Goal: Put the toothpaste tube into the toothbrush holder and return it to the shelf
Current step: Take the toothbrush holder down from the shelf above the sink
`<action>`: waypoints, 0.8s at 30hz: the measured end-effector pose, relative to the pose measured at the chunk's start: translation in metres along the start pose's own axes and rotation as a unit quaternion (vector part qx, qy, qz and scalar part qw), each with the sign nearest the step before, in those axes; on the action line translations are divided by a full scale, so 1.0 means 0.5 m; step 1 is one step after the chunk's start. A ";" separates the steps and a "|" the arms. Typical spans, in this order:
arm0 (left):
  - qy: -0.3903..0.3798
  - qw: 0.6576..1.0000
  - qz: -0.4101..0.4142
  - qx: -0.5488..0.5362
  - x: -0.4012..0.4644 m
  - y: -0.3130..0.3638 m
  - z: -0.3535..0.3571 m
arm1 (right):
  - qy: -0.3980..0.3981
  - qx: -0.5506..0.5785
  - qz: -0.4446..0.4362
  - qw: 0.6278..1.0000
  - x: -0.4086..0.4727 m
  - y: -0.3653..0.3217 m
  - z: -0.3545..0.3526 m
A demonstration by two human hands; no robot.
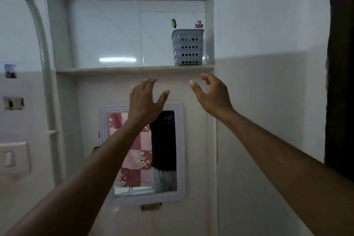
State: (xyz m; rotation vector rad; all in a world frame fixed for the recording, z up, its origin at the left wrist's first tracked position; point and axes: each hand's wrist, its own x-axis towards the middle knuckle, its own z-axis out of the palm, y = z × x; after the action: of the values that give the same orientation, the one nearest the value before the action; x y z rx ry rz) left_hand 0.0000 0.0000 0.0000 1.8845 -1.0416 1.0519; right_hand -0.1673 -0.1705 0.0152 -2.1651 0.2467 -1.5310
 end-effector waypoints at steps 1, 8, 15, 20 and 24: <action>0.023 0.999 0.025 0.004 0.022 -0.007 0.007 | 0.011 -0.004 -0.005 1.000 0.022 -0.002 0.012; 0.070 0.995 0.031 0.061 0.175 -0.039 0.054 | 0.075 -0.047 0.005 0.996 0.166 -0.040 0.083; 0.117 0.990 0.026 0.070 0.205 -0.056 0.105 | 0.106 -0.077 0.036 0.991 0.250 -0.013 0.154; 0.106 0.992 0.010 0.074 0.207 -0.054 0.102 | 0.109 -0.062 0.050 0.991 0.259 -0.018 0.168; 0.093 0.995 -0.006 0.032 0.199 -0.041 0.083 | 0.152 0.001 0.043 0.987 0.240 -0.025 0.157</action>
State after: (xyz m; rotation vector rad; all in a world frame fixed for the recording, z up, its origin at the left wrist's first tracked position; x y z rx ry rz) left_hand 0.0644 -0.0570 0.0684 1.8018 -0.8982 1.2416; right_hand -0.0531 -0.1873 0.1012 -1.8871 0.4315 -1.8058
